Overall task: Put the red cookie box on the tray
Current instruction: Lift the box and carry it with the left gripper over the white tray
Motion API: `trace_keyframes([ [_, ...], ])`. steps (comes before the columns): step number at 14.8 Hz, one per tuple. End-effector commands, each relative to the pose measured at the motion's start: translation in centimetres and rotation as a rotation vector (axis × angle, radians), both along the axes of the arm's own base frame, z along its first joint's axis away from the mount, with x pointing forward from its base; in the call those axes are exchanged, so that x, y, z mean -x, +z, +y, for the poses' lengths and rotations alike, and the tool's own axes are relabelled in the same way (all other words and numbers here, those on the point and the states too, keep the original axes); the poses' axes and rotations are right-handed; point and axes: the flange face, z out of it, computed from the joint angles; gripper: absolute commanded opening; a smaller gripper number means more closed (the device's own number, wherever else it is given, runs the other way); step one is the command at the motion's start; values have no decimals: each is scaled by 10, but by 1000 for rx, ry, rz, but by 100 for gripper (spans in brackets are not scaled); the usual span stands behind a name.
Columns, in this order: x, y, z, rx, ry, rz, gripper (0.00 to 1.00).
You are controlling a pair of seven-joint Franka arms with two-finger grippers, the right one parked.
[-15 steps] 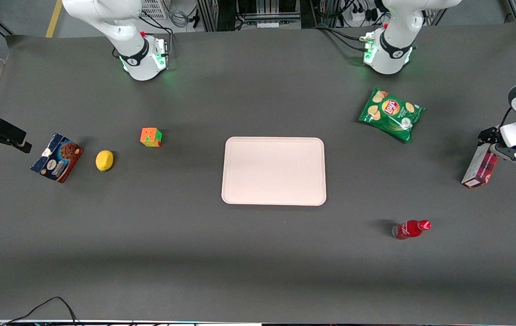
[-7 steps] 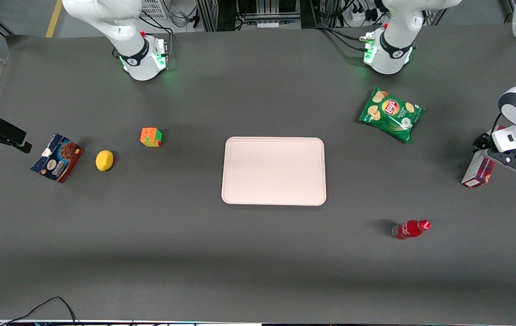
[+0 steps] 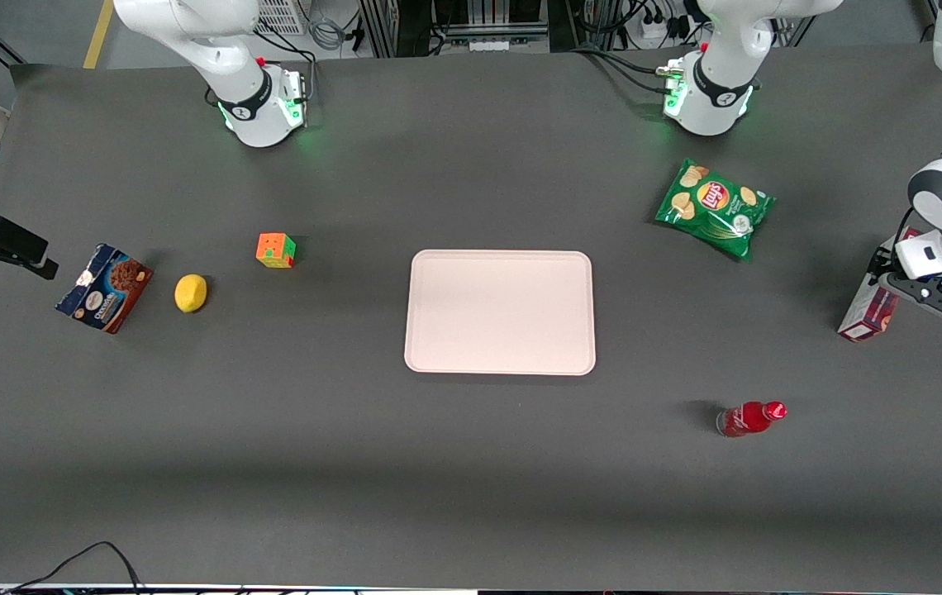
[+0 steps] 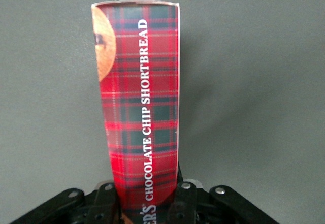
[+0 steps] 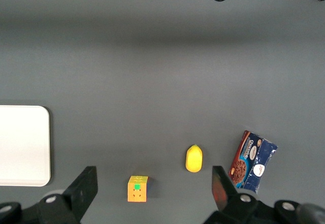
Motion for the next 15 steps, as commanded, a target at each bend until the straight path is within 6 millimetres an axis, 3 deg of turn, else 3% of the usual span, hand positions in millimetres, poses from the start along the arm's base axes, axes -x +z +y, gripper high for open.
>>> trace_keyframes([
  [1,-5,8,-4,9,0,-14,18],
  [5,-28,43,-16,46,-8,-20,17],
  [10,-71,120,-58,97,5,-29,17],
  [12,-86,155,-83,119,32,-1,17],
  [15,-107,211,-149,73,110,41,18],
])
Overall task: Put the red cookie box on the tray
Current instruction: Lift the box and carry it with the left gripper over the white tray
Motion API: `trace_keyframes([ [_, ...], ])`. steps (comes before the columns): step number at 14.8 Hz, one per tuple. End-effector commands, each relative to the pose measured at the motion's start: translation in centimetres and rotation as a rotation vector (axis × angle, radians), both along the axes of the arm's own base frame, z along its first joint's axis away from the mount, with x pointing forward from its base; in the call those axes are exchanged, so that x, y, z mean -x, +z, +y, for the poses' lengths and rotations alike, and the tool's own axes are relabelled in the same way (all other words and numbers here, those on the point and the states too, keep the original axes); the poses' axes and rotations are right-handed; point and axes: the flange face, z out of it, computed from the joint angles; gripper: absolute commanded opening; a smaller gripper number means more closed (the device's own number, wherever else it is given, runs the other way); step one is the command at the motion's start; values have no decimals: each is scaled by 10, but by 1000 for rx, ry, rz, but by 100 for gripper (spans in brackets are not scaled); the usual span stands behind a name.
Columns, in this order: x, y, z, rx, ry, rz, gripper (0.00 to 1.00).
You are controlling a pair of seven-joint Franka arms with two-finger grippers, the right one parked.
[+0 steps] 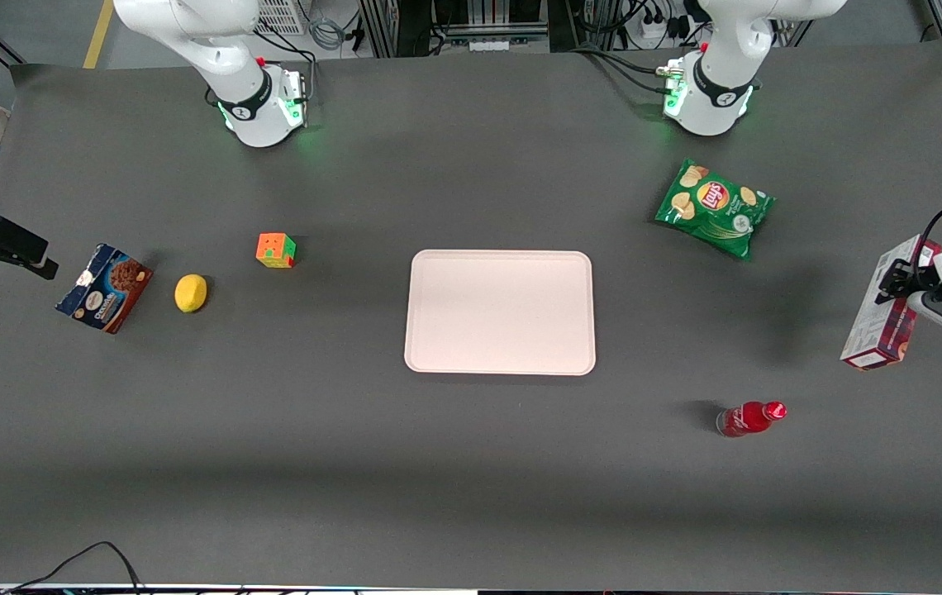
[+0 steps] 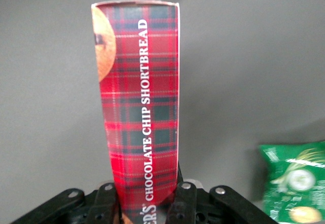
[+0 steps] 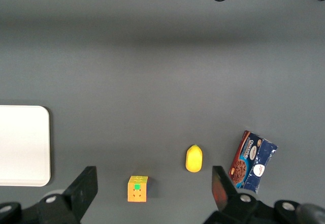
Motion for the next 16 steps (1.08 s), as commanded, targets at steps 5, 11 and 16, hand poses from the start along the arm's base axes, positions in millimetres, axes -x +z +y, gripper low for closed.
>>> trace_keyframes([
  [5,-26,93,-189,-61,254,74,18],
  [11,8,98,-368,-112,472,119,18],
  [16,24,28,-446,-109,536,107,19],
])
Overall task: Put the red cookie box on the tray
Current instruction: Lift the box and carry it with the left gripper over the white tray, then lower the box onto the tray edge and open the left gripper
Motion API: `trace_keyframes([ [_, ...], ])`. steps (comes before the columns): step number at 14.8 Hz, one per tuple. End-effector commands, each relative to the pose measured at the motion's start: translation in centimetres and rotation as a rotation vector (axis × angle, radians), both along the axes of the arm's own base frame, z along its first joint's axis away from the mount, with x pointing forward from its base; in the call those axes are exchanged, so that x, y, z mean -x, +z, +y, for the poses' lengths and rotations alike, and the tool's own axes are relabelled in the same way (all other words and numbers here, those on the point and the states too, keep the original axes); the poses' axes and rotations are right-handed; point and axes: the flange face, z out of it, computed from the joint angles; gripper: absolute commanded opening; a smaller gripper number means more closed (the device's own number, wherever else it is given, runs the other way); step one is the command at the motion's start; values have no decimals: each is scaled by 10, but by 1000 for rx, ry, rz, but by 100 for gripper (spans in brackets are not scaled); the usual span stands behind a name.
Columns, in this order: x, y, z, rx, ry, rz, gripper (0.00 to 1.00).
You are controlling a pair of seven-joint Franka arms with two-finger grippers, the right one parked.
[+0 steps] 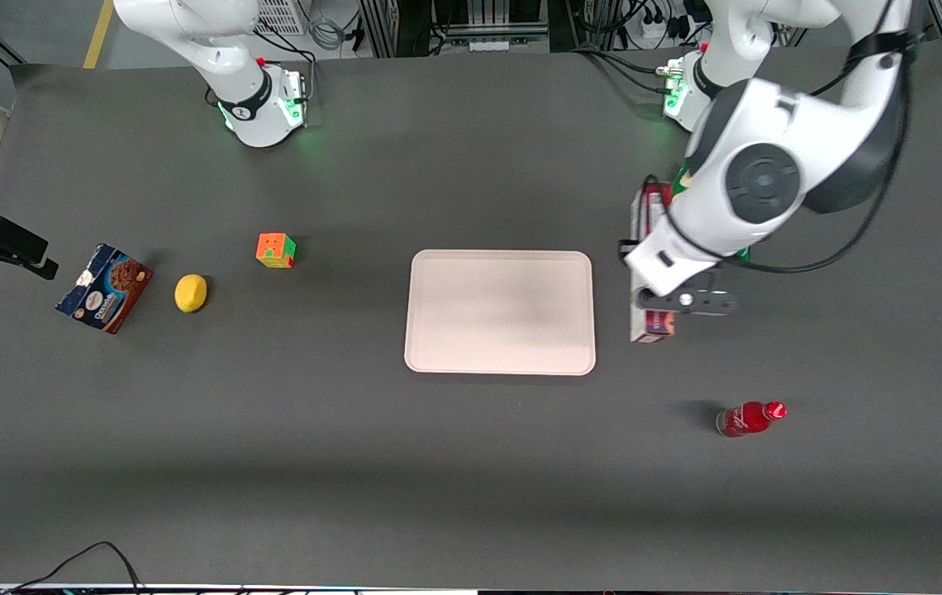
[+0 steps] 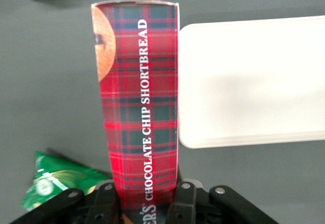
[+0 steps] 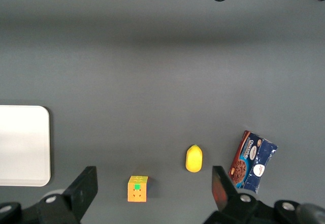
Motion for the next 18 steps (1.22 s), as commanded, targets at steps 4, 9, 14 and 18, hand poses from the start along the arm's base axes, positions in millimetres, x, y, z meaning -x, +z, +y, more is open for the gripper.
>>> trace_keyframes([
  [4,18,-118,-64,22,37,-90,21],
  [9,35,-167,-96,3,94,-77,19],
  [14,34,-192,-93,9,101,-88,19],
  [18,28,-201,-90,27,124,-102,19],
])
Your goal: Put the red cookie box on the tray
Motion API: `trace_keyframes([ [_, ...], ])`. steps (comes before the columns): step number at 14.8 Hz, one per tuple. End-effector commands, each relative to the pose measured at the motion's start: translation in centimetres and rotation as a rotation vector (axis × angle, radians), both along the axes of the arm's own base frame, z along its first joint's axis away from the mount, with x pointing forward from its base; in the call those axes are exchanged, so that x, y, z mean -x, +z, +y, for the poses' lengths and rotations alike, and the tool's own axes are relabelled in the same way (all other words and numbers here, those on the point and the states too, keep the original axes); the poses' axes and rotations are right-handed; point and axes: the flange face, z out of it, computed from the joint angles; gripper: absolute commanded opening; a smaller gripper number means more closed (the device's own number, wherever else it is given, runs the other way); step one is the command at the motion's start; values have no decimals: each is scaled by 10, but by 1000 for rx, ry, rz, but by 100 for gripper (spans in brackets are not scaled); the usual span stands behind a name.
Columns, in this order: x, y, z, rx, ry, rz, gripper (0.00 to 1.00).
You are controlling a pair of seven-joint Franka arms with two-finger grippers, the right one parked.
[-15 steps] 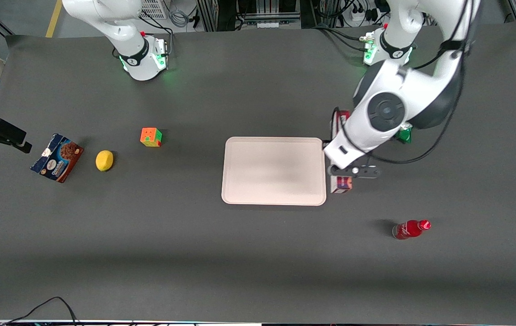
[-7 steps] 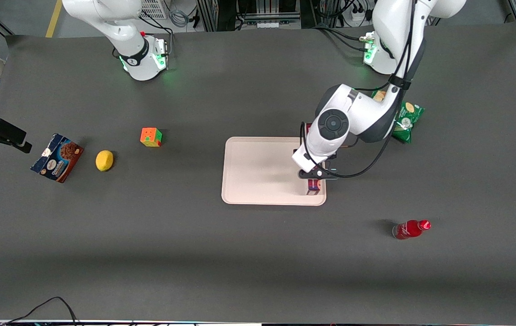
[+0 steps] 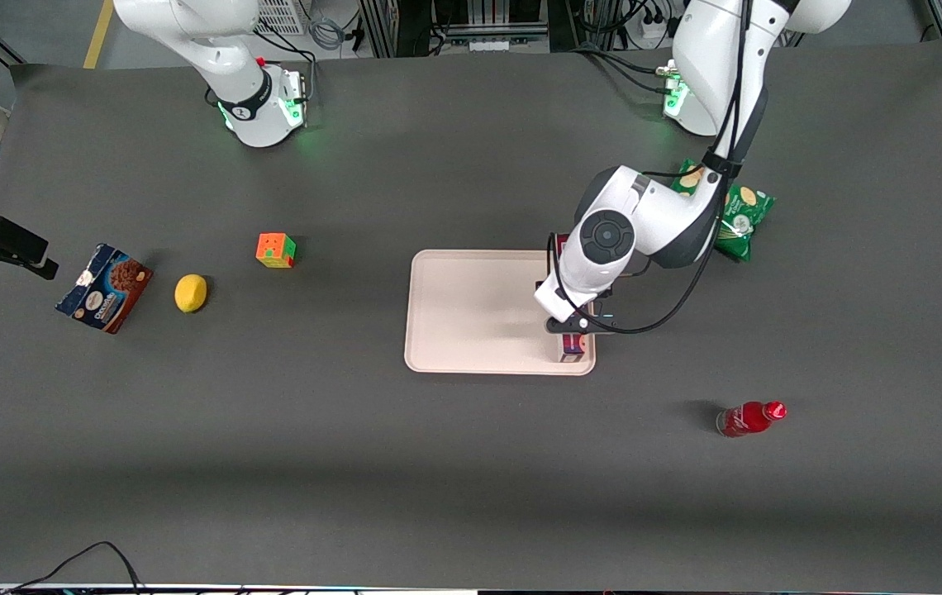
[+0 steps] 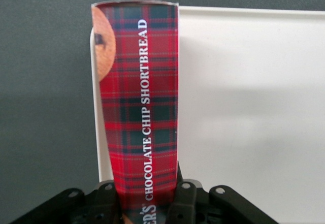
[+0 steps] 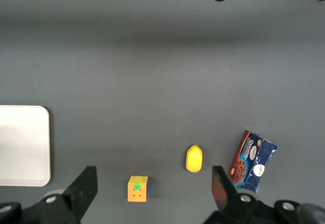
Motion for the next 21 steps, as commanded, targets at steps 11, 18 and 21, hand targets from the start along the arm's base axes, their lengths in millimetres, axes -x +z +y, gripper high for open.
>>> trace_keyframes([
  [11,-8,-15,4,31,44,-30,51],
  [18,-14,-4,8,29,38,-37,100],
  [21,-24,33,4,38,23,-55,100],
])
